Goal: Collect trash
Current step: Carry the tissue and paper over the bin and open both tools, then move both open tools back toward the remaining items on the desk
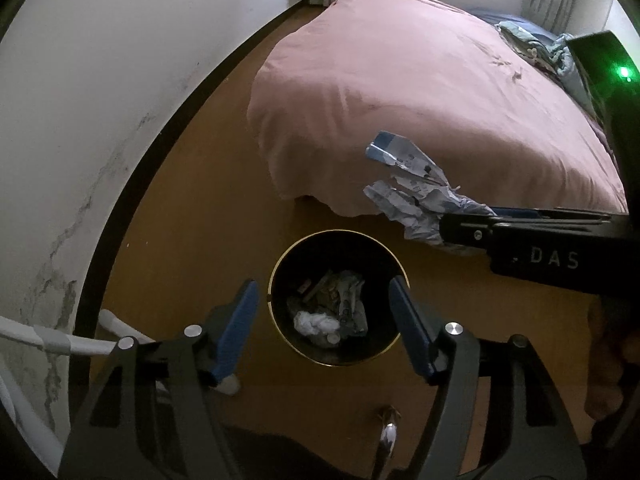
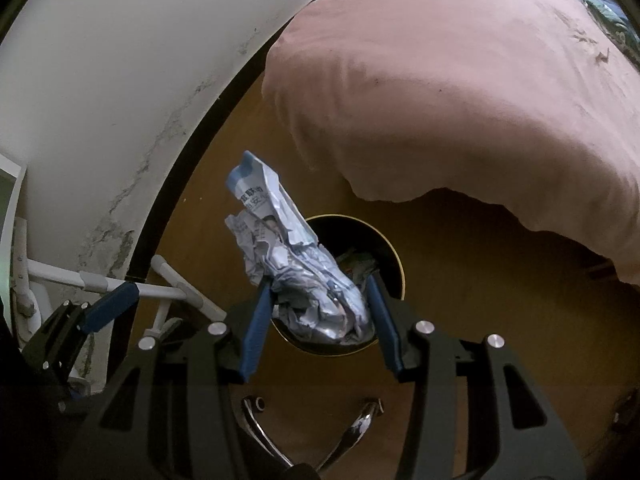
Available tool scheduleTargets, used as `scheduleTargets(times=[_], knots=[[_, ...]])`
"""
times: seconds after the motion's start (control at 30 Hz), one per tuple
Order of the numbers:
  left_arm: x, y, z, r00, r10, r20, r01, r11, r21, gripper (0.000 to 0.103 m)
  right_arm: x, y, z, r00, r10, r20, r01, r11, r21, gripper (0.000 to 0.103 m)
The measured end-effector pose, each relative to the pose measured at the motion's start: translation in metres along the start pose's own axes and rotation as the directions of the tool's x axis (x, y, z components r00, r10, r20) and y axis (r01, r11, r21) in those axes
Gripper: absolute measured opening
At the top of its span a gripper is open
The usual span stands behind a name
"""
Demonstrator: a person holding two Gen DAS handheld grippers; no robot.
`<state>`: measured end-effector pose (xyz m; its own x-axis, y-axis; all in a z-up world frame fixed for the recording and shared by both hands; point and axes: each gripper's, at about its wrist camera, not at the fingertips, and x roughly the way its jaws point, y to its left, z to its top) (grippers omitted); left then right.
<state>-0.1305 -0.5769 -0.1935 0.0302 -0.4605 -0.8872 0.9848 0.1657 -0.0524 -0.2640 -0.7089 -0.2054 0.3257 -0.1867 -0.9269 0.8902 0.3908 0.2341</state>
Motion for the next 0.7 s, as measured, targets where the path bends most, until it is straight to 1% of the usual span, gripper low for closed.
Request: scheduleTargets(times=[0.23, 0.3, 0.33, 0.37, 0.4, 0.53, 0.6, 0.67, 0.7], knots=[[-0.012, 0.0, -0.003, 1.0, 0.004, 0.011, -0.004, 1.0, 0.007, 0.071, 0.001, 0.0, 0.002, 1.0, 0.007, -0.001, -0.007, 1.0, 0.01, 0.049], [-0.017, -0.001, -0.005, 1.0, 0.006, 0.017, -0.007, 1.0, 0.014, 0.072, 0.0, -0.001, 0.004, 1.0, 0.007, 0.006, -0.007, 1.0, 0.017, 0.06], [-0.022, -0.003, -0.005, 1.0, 0.008, 0.022, -0.008, 1.0, 0.019, 0.073, -0.002, -0.001, 0.004, 1.0, 0.008, 0.016, -0.008, 1.0, 0.023, 0.071], [-0.027, -0.004, -0.005, 1.0, 0.009, 0.03, -0.01, 1.0, 0.024, 0.074, -0.005, -0.002, 0.005, 1.0, 0.01, 0.03, -0.011, 1.0, 0.029, 0.074], [-0.032, -0.005, -0.006, 0.999, 0.011, 0.04, -0.012, 1.0, 0.028, 0.075, -0.009, -0.003, 0.005, 0.999, 0.01, 0.047, -0.011, 0.999, 0.035, 0.074], [-0.071, -0.013, -0.009, 0.995, 0.028, 0.098, -0.032, 0.998, 0.047, 0.083, -0.022, -0.001, 0.004, 0.995, -0.01, 0.104, 0.007, 0.999, 0.038, 0.078], [-0.098, -0.015, -0.013, 0.99, 0.046, 0.135, -0.052, 0.998, 0.046, 0.091, -0.03, 0.003, 0.004, 0.991, -0.021, 0.135, 0.016, 0.999, 0.035, 0.08], [-0.138, -0.012, -0.022, 0.979, 0.067, 0.194, -0.073, 0.997, 0.028, 0.092, -0.042, 0.011, 0.003, 0.982, -0.035, 0.187, 0.033, 0.999, 0.014, 0.08], [-0.162, -0.006, -0.03, 0.97, 0.083, 0.227, -0.087, 0.996, 0.01, 0.093, -0.05, 0.019, 0.001, 0.974, -0.043, 0.22, 0.046, 0.999, -0.006, 0.081]])
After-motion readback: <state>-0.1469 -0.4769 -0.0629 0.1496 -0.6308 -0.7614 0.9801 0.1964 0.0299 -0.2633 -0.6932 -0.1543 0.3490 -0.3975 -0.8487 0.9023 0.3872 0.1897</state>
